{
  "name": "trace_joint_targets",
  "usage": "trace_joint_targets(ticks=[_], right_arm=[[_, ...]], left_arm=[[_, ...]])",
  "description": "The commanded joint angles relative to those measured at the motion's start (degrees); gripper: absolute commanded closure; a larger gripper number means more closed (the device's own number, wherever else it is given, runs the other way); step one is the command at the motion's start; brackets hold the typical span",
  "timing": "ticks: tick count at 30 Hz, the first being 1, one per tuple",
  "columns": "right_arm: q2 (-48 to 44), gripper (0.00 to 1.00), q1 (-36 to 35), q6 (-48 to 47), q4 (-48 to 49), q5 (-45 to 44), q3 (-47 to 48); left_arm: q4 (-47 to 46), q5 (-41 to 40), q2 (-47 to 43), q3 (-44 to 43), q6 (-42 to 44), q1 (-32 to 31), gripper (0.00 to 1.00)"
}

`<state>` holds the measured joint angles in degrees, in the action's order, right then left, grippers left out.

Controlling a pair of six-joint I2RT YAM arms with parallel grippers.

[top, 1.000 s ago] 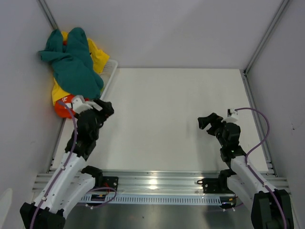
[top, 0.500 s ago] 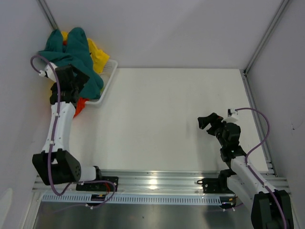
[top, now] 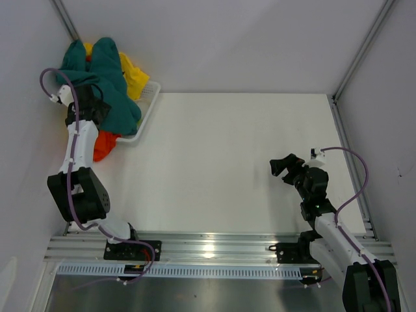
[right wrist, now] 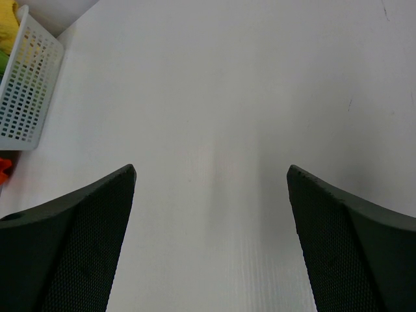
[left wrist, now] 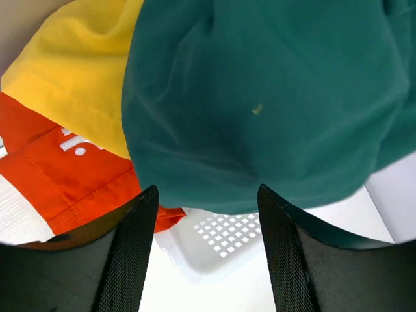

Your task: Fold and stack the shorts

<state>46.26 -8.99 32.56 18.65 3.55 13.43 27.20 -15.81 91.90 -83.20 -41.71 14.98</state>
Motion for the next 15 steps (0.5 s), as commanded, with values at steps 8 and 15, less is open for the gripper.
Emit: trace_joint_targets(ticks=[8,15], right_arm=[[-2.05,0.01,0.29,-0.21,-0.28,0.14,0.72],[-2.14,0.0,0.38,-0.21,-0.37,0.23,0.72]], left_arm=[[-5.84,4.65,5.48,-3.46,-1.17,2.59,0.59],[-12.87,6.93,6.8,-0.83,-2.14,3.91,0.89]])
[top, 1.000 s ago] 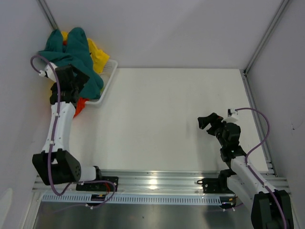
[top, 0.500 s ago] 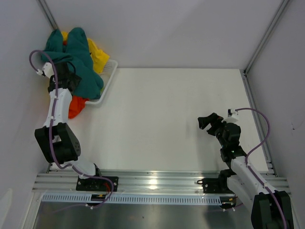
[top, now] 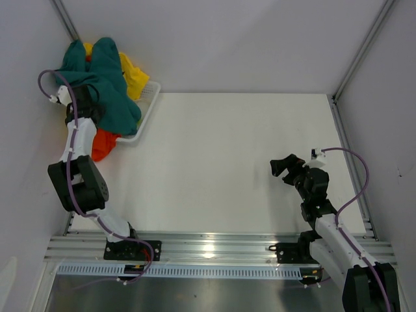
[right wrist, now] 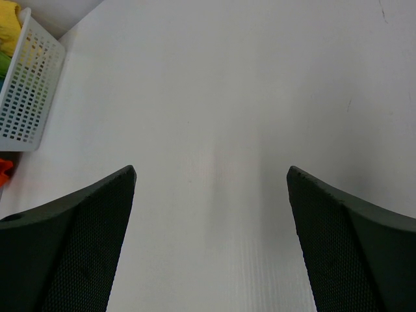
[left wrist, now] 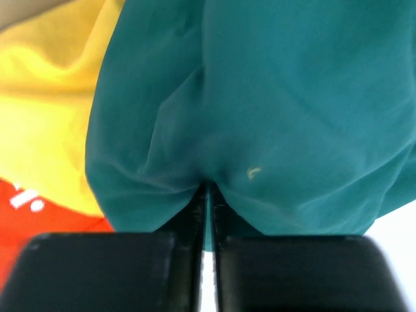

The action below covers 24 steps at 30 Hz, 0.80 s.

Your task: Fold and stack the shorts

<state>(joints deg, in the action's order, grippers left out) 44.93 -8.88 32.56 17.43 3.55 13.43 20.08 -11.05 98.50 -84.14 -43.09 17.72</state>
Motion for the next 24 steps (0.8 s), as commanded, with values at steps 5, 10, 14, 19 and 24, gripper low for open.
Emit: trace_joint_targets(ticks=[5,10,14,19,24], right_arm=[[-0.98,0.01,0.36,-0.21,1.03,0.23,0.63],[-0.02,0.01,0.36,0.14,1.73,1.1,0.72],[-0.1,0.0,0.36,0.23,1.82,1.37,0.72],[-0.19,0.01,0.45,0.23,1.47,1.37,0.72],[-0.19,0.01,0.45,0.23,1.47,1.37,0.72]], left_arm=[[-7.51,7.88,1.08,-1.11,-0.59,2.32,1.0],[-9.0,7.01,-7.87,1.34,-0.24,0.83,1.0],[-8.56,4.3,-13.85,1.08,0.99,-1.19,1.0],[-1.55,3.4,-9.5,-7.31,2.3,-1.19,0.07],[6.02,4.81,-0.34,-14.91,2.66,-1.19,0.01]])
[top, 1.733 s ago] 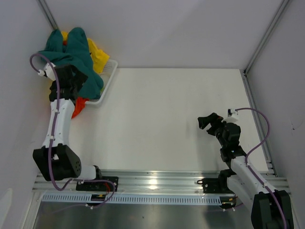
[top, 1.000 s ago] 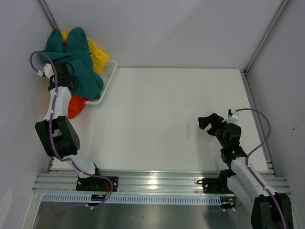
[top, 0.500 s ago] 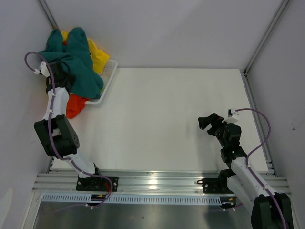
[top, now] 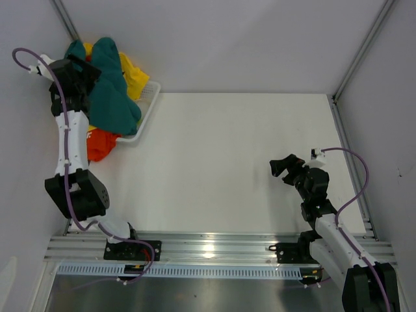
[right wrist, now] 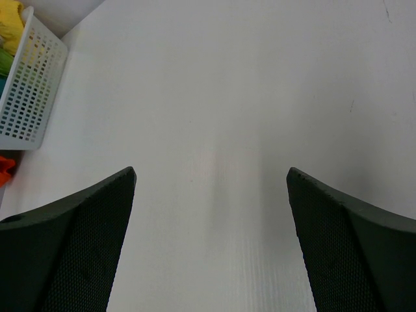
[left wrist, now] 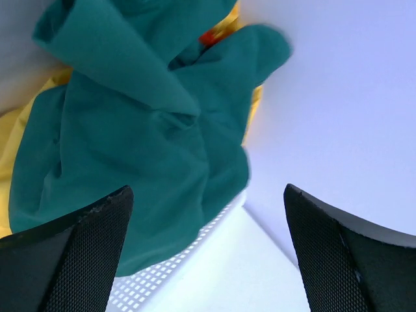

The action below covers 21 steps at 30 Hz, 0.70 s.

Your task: Fold and stack the shorts

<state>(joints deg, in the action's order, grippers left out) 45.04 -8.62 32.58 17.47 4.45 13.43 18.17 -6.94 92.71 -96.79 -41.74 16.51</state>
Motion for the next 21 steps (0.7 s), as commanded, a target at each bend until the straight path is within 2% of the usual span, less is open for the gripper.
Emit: trace_joint_targets(ticks=[1,7,10,11,13,14,15,21], right_arm=[[-0.3,0.01,0.27,0.21,1.42,0.56,0.81],[0.14,0.01,0.36,0.21,1.69,0.65,0.89],[0.14,0.0,0.36,0.21,1.77,0.74,0.9],[0.23,0.01,0.36,0.29,1.86,0.91,0.9],[0.23,0.01,0.27,0.29,1.86,1.09,1.07],[0.23,0.01,0.36,0.29,1.77,1.26,1.07],[0.23,0.01,0.36,0.29,1.77,1.26,1.07],[0.49,0.01,0.45,0.29,1.86,1.7,1.07]], left_arm=[[8.36,0.53,7.47,-2.96,0.78,0.01,0.01],[6.61,-1.23,12.49,-3.4,0.17,0.19,0.02],[6.87,-1.32,14.25,-2.88,-0.8,0.8,0.27],[5.66,-1.15,14.26,-2.18,-1.15,1.41,0.46],[3.02,0.17,13.56,0.27,-1.33,1.85,0.61],[2.4,0.96,13.55,0.55,-1.24,2.2,0.88],[2.74,1.22,13.47,0.21,-1.24,2.38,1.0],[0.03,1.93,7.68,3.1,-1.07,1.6,1.0]])
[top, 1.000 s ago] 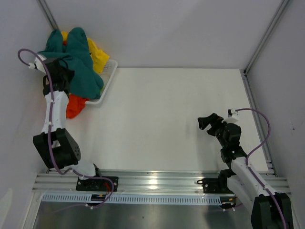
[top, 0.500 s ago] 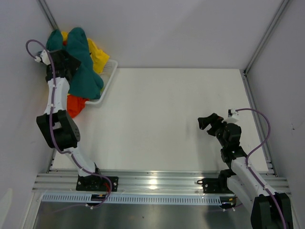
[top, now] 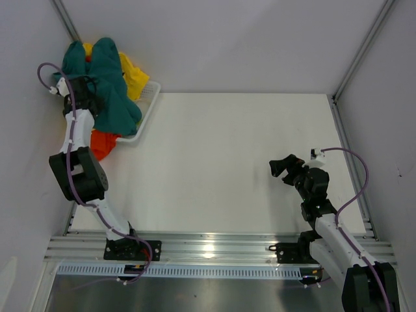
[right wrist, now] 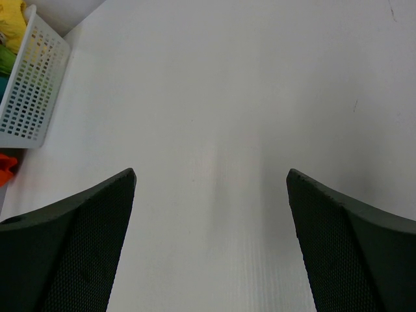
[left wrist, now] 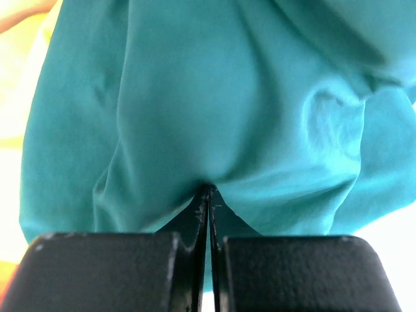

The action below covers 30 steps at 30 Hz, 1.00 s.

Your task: Fold and stack the shorts

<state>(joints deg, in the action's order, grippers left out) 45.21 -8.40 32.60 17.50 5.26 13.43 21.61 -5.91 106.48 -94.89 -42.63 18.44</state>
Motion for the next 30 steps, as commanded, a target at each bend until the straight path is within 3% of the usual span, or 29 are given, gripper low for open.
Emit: trace_joint_targets(ticks=[1,6,9,10,12,13,20,30], right_arm=[[0.32,0.01,0.23,0.27,1.75,0.9,1.07],[0.05,0.01,0.32,0.45,1.49,0.9,1.07],[0.05,0.0,0.23,0.27,1.4,0.81,1.16],[0.14,0.0,0.32,0.27,1.4,0.72,1.25],[0.14,0.01,0.32,0.27,1.4,0.81,1.25],[0.23,0.0,0.32,0.27,1.49,0.81,1.25],[-0.12,0.01,0.49,0.36,0.96,0.98,1.25],[-0.04,0.01,0.76,0.45,0.96,1.25,1.25]], left_arm=[[-3.5,0.64,-8.02,1.29,0.0,-0.77,1.0],[-3.33,-0.76,-12.52,2.08,0.97,-2.0,1.0],[-1.49,-0.24,-13.14,1.55,1.76,-3.31,0.57],[0.17,-0.68,-12.88,0.42,2.89,-4.71,0.32],[2.54,-2.95,-11.91,-1.07,4.91,-6.65,0.16],[3.52,-5.84,-11.38,-3.09,6.32,-8.92,0.02],[17.22,-14.47,-0.23,-20.22,14.41,-14.04,0.01],[19.0,-19.48,8.04,-21.39,14.86,-13.69,0.01]])
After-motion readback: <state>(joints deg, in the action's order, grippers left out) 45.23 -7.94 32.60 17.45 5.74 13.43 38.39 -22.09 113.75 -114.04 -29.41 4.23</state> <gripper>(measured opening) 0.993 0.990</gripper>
